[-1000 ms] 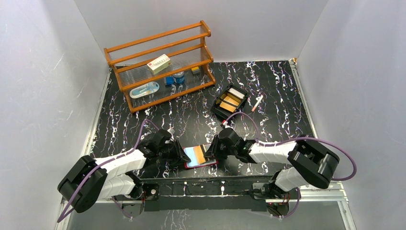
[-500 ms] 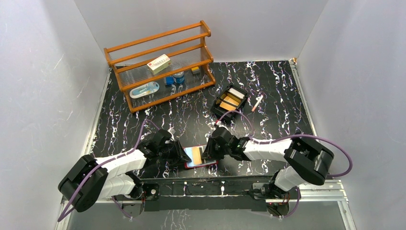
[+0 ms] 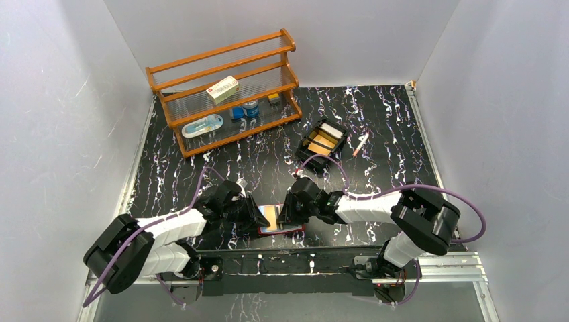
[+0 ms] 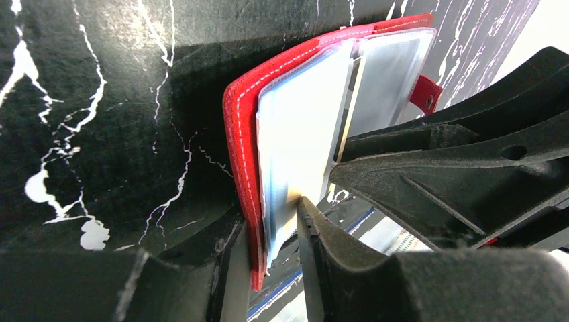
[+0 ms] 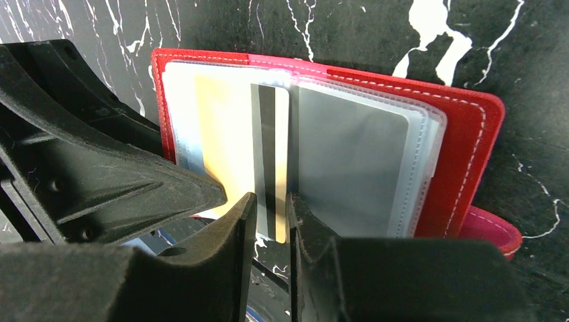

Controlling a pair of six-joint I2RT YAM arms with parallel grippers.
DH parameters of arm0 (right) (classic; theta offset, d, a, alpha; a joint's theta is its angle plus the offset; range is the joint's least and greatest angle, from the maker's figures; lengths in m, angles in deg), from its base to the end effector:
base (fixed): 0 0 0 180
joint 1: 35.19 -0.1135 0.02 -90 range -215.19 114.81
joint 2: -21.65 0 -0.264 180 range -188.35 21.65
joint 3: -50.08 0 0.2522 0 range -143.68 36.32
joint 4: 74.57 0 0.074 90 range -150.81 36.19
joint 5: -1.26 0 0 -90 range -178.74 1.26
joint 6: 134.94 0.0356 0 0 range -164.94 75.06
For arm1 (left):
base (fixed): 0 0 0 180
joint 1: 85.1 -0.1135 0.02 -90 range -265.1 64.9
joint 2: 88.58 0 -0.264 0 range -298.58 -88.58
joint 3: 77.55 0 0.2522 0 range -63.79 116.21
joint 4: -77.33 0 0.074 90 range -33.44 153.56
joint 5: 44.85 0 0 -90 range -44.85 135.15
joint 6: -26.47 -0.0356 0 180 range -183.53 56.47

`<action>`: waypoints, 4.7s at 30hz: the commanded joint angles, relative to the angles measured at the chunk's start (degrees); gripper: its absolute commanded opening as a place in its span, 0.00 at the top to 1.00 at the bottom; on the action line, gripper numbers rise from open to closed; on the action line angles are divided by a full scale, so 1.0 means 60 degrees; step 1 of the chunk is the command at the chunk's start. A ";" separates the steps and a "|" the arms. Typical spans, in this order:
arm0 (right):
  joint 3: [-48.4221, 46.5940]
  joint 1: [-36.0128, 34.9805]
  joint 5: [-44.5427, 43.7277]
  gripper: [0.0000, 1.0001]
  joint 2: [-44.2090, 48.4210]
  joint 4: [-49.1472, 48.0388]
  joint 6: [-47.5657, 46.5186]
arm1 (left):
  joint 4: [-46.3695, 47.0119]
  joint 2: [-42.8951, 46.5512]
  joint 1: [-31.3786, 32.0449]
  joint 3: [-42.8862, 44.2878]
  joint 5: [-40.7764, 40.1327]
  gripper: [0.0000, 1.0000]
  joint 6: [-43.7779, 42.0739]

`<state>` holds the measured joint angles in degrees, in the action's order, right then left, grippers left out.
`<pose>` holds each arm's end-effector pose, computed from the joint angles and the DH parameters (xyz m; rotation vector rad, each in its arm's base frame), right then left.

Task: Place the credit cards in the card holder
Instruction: Insert the credit card into the card slot, then pick up the credit card from the card slot.

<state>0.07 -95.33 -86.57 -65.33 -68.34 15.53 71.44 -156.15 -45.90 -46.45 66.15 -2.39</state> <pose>0.1420 0.2500 0.1505 -0.0138 2.5907 0.9981 0.1479 -0.1371 0.1354 -0.2880 2.6119 -1.1988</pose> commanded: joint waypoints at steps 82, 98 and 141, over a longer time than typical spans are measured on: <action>-0.6980 0.4926 -0.6165 0.43 -0.4298 0.1556 -1.4561 | -0.5298 0.3427 0.0029 0.3119 -0.2679 0.50 -0.3553; -0.6855 0.4927 -0.6534 0.52 -0.4751 0.0757 -1.5533 | -0.5254 0.3565 0.0029 0.2973 -0.2660 0.50 -0.3417; -0.7563 0.4928 -0.5620 0.99 -0.3658 0.2656 -1.4484 | -0.4840 0.3480 0.0029 0.2654 -0.2283 0.50 -0.3041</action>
<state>-41.52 -66.00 -122.19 -91.97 -55.80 -74.68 41.32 -135.97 -45.88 -29.90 50.87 -21.53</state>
